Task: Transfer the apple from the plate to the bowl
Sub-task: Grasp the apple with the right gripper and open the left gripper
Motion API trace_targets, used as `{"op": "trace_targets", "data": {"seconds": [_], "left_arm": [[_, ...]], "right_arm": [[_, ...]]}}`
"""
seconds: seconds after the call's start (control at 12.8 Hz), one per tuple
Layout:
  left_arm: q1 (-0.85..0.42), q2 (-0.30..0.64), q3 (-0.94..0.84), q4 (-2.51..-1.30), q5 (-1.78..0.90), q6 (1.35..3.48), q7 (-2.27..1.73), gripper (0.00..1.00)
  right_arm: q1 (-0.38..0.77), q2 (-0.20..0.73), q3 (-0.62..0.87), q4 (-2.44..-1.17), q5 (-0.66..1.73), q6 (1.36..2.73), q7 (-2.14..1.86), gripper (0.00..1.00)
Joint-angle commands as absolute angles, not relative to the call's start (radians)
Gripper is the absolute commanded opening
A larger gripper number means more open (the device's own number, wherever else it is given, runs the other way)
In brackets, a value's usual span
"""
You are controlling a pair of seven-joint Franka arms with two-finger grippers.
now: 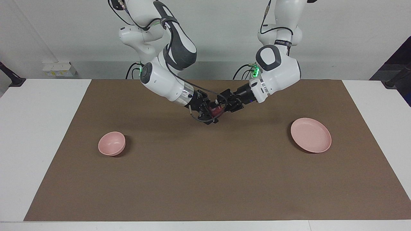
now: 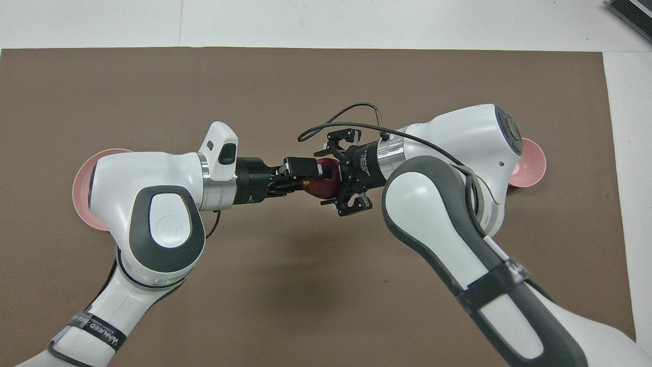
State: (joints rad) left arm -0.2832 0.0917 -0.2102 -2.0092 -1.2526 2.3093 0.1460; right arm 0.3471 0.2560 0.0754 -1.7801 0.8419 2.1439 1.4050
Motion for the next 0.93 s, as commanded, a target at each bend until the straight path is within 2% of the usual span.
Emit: {"op": "trace_targets", "data": {"seconds": [0.0, 0.08, 0.16, 0.31, 0.39, 0.55, 0.62, 0.7, 0.86], "left_arm": [[-0.282, 0.078, -0.209, -2.003, -1.270, 2.290, 0.133, 0.06], [-0.279, 0.078, -0.207, -2.002, -1.266, 2.287, 0.133, 0.18], [-0.275, 0.078, -0.206, -1.994, -1.262, 2.277, 0.133, 0.20], [-0.275, 0.077, -0.207, -1.976, -1.203, 2.263, 0.130, 0.42], [-0.275, 0.075, -0.206, -1.971, -1.177, 2.263, 0.124, 0.47], [-0.276, 0.072, -0.204, -1.971, -1.145, 2.263, 0.123, 0.69], [-0.276, 0.072, -0.204, -1.971, -1.125, 2.263, 0.118, 0.88], [-0.278, 0.072, -0.203, -1.971, -1.093, 2.266, 0.111, 1.00], [-0.275, 0.072, -0.201, -1.971, -1.004, 2.267, 0.110, 1.00]], "right_arm": [[0.350, 0.245, 0.080, -1.783, 0.833, 2.161, 1.393, 0.00], [0.350, 0.244, 0.078, -1.782, 0.833, 2.160, 1.394, 0.00], [0.348, 0.242, 0.078, -1.781, 0.833, 2.158, 1.394, 0.00], [0.345, 0.244, 0.078, -1.775, 0.833, 2.157, 1.394, 0.00], [0.341, 0.241, 0.077, -1.775, 0.833, 2.152, 1.396, 0.00], [0.333, 0.229, 0.074, -1.775, 0.827, 2.143, 1.394, 0.00], [0.331, 0.227, 0.071, -1.775, 0.818, 2.135, 1.393, 0.00], [0.331, 0.227, 0.071, -1.775, 0.818, 2.131, 1.393, 0.00], [0.331, 0.227, 0.069, -1.775, 0.816, 2.131, 1.394, 0.00]]}}
